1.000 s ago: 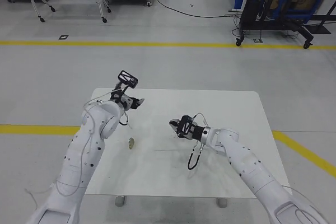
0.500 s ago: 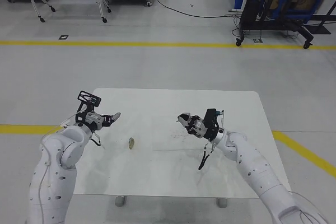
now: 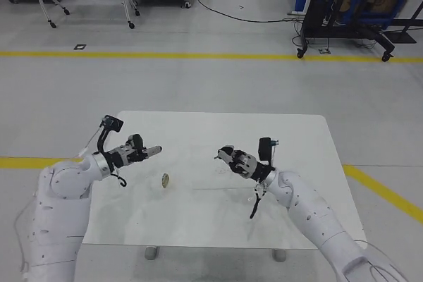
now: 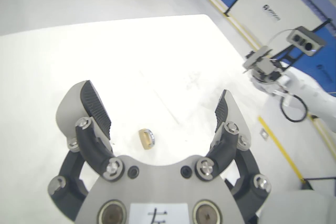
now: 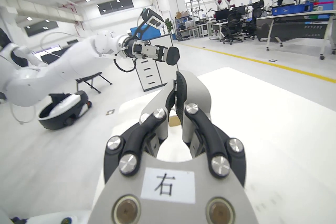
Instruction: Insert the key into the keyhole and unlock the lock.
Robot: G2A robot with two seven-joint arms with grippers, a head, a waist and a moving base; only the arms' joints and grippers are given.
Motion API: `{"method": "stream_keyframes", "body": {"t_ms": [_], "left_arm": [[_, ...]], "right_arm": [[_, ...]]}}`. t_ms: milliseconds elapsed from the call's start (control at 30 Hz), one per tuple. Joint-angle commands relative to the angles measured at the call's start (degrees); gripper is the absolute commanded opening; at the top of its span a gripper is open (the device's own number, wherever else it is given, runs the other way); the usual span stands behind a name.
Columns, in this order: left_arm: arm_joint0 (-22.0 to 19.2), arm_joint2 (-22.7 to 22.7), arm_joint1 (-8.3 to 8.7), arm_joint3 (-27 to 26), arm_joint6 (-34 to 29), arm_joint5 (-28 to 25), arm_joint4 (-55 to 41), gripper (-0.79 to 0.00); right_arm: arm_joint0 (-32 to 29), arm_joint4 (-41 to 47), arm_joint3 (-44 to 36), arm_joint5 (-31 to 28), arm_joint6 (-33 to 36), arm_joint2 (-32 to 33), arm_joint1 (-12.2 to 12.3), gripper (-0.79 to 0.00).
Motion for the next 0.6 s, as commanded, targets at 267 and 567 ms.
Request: {"method": "stream_keyframes", "body": {"t_ms": [267, 567], "left_arm": [[-5.7, 11.0, 0.74, 6.9, -17.1, 8.5, -31.2, 0.0], [-7.5, 18.7, 2.07, 6.3, -9.1, 0.5, -33.0, -0.083]], "right_arm": [[4.3, 22.8, -0.7, 0.0, 5.8, -11.0, -1.8, -0.785], [6.5, 39.7, -0.3, 0.0, 11.8, -16.3, -1.1, -0.785]]}}
